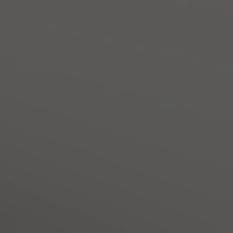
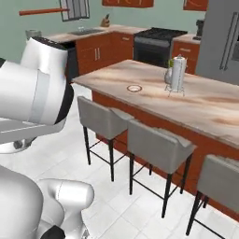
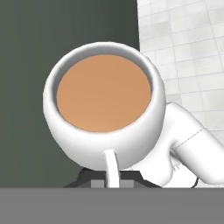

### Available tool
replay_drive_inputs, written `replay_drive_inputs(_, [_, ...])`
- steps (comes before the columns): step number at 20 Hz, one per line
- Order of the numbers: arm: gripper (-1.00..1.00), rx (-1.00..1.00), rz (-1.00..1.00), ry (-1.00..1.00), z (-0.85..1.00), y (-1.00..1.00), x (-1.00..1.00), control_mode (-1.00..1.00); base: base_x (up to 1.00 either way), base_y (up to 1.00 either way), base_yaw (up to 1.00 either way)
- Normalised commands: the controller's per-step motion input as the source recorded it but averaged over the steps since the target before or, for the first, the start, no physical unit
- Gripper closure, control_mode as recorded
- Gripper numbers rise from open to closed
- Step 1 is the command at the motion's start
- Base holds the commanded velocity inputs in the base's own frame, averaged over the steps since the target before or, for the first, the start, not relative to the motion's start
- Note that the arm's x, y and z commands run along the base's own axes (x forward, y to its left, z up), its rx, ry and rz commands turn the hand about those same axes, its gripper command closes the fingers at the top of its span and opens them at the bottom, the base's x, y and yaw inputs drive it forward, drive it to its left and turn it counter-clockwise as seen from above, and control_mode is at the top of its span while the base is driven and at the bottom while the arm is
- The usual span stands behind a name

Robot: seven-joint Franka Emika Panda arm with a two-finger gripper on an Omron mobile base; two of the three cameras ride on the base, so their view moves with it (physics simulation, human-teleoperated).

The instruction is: Pick the cup of tea, navigate to the dining table, and place it on the saucer.

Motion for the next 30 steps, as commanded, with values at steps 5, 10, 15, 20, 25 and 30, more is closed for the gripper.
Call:
replay_drive_inputs(5, [1.00, 0.00, 0.00, 0.00, 0.00, 0.00, 0.00, 1.00, 0.92, 1.00, -0.52])
replay_drive_inputs(10, [1.00, 0.00, 0.00, 0.00, 0.00, 0.00, 0.00, 1.00, 0.83, 1.00, -0.48])
replay_drive_inputs(15, [1.00, 0.00, 0.00, 0.00, 0.00, 0.00, 0.00, 1.00, 0.89, 0.78, -0.43])
replay_drive_inputs(20, [1.00, 0.00, 0.00, 0.00, 0.00, 0.00, 0.00, 1.00, 0.75, 0.49, -0.27])
replay_drive_inputs(25, [1.00, 0.00, 0.00, 0.00, 0.00, 0.00, 0.00, 1.00, 0.50, 0.28, -0.15])
replay_drive_inputs(30, [1.00, 0.00, 0.00, 0.00, 0.00, 0.00, 0.00, 1.00, 0.29, 0.01, -0.05])
